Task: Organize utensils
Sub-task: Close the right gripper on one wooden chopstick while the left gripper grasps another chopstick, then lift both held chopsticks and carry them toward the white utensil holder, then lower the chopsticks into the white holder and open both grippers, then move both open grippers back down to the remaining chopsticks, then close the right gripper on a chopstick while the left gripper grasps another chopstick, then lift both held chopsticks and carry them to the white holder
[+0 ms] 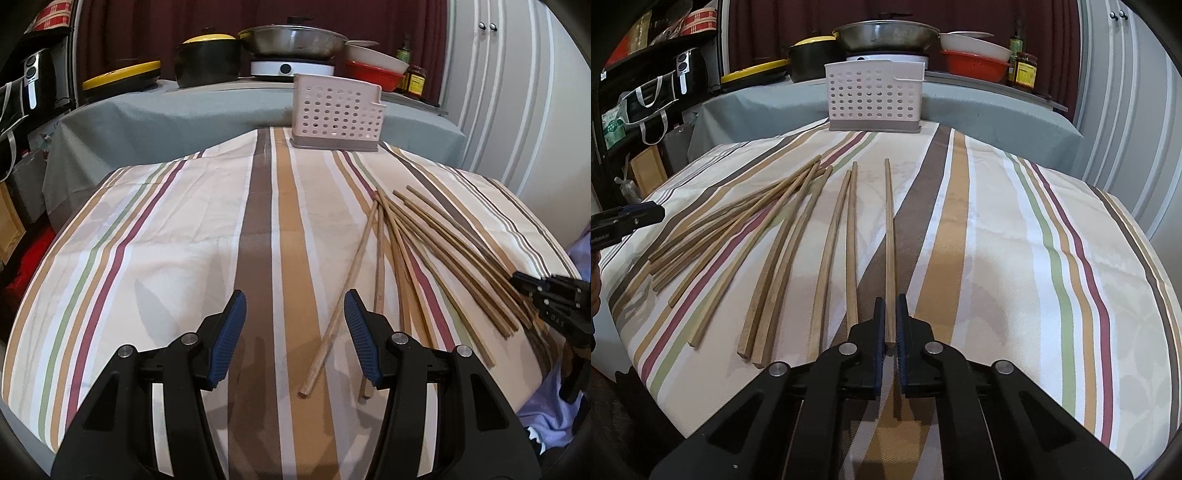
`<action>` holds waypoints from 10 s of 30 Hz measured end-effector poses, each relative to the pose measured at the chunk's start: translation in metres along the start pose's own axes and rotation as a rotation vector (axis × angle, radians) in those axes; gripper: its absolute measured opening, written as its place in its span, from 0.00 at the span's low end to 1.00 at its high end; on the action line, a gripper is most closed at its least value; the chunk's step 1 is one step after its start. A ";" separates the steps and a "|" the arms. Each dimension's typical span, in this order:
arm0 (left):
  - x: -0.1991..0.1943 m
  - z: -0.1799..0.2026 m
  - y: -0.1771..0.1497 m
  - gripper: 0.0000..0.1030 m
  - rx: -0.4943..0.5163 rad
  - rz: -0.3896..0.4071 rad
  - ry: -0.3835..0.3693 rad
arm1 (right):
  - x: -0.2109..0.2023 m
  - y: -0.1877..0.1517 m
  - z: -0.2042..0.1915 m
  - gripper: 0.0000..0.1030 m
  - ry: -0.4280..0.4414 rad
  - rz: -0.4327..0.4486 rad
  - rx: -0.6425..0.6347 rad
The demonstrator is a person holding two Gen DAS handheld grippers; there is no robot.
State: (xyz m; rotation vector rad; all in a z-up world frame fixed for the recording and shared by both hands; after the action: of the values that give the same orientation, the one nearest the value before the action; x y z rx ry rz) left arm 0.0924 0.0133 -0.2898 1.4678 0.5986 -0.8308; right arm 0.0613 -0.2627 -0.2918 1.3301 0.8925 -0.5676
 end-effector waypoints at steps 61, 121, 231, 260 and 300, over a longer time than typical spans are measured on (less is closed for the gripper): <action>-0.060 0.012 0.010 0.06 0.078 0.178 0.023 | -0.066 0.037 -0.003 0.06 -0.006 0.234 0.036; -0.109 0.002 0.251 0.06 0.001 0.436 -0.028 | -0.126 0.269 0.018 0.06 0.010 0.609 -0.038; 0.003 0.043 -0.031 0.47 0.107 0.040 -0.061 | -0.018 -0.020 -0.014 0.07 0.060 0.127 0.046; -0.013 0.042 -0.030 0.06 0.104 0.072 -0.067 | -0.041 -0.009 -0.010 0.07 0.043 0.200 0.058; -0.132 0.008 0.098 0.06 -0.006 0.317 -0.042 | -0.146 0.103 0.007 0.07 -0.014 0.448 0.043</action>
State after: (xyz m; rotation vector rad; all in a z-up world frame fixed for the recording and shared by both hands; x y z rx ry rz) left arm 0.0893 0.0136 -0.1254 1.4881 0.3245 -0.6081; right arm 0.0626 -0.2700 -0.1132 1.5051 0.5462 -0.2468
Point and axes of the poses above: each gripper's, at about its wrist camera, not at the fingertips, and x roughly the way its jaws point, z to its right, y to its top, the point moved 7 cm from there along x, roughly the way its jaws point, and after that the axes turned 10 degrees about -z, right-handed, at the moved point
